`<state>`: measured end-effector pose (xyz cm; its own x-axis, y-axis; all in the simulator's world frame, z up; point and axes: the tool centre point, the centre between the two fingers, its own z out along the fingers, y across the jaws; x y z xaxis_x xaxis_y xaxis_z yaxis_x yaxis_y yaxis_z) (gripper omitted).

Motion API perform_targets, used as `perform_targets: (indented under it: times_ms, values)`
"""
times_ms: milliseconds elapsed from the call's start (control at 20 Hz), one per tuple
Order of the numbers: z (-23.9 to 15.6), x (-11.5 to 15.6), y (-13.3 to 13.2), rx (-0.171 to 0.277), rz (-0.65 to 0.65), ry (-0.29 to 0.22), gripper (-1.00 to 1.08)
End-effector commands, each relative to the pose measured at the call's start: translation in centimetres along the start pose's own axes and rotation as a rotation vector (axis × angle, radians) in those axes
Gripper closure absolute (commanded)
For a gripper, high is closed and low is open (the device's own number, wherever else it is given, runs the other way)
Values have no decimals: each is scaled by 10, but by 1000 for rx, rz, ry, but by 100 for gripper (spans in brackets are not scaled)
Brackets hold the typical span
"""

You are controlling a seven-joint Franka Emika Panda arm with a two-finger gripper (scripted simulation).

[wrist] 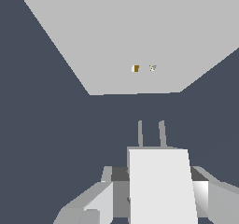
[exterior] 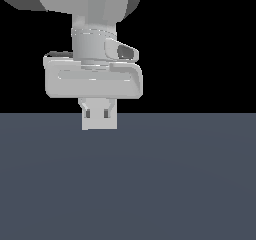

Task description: Plug the charger into the wall socket.

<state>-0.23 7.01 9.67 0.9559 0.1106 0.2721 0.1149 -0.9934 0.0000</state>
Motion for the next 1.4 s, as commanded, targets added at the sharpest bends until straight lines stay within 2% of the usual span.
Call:
perform_targets:
  times_ms: [0, 700, 1350]
  values:
    - [-1, 3, 0, 5, -17, -1, 108]
    - [-1, 9, -1, 8, -28, -2, 108]
    - [10, 47, -2, 8, -29, -2, 108]
